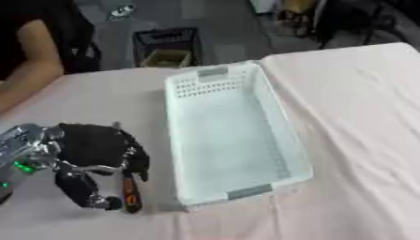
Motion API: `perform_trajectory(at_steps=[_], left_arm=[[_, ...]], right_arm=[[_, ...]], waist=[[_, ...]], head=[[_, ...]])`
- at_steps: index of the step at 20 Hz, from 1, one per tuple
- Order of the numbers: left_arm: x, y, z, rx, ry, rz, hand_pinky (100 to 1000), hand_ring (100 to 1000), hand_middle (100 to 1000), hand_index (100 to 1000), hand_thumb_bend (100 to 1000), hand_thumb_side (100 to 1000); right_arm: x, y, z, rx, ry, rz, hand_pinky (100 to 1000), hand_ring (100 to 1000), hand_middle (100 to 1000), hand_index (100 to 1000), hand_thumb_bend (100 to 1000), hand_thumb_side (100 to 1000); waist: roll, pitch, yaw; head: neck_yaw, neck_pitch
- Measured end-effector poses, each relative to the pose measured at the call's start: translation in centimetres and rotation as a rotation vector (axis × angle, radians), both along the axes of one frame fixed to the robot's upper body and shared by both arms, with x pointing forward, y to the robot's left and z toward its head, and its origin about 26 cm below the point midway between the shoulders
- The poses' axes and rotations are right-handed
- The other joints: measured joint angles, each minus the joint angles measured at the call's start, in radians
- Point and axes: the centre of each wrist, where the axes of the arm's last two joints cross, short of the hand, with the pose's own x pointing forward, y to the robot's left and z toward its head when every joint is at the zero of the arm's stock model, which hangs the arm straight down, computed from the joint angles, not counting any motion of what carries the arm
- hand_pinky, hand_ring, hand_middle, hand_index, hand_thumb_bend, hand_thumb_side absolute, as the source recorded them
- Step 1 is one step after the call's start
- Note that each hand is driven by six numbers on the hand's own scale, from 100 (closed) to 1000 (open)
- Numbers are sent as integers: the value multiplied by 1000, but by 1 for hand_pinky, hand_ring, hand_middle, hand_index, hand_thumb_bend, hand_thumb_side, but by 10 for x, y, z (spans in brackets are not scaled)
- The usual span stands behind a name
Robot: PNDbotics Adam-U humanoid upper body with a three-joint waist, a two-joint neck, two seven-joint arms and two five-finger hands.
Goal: Pick up objects on the table and place them in the box.
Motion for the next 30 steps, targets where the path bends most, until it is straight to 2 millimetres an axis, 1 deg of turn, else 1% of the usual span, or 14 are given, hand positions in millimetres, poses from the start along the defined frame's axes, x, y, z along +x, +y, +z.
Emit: perform_trajectory(at_steps=[4,5,6,7,17,30], left_arm=[[0,0,-2,1,6,-3,726,765,707,796,414,400],[0,1,-4,2,11,-2,727,765,705,796,444,386],[0,1,-5,3,15,0,727,764,704,796,407,402],[0,2,-7,5,20,5,727,764,704,796,402,404],[2,10,-29,8,73,44,728,758,701,790,387,410],[3,11,-42,4,83,32,725,744,691,784,359,403]], right_arm=[[0,0,0,1,0,1,305,413,468,681,100,694],[0,0,0,1,0,1,305,413,468,681,100,693],[0,0,0,1,0,1,305,413,468,681,100,694],[0,0,0,2,0,1,305,413,468,681,100,694],[0,0,0,2,0,1,305,413,468,681,100,694],[0,0,0,2,0,2,305,413,468,681,100,694]], waist=[[4,0,-4],[4,0,-4],[4,1,-4],[4,1,-4],[3,6,-5],[0,14,-10]], head=[[0,0],[0,0],[0,0],[0,0],[0,0],[-1,0]])
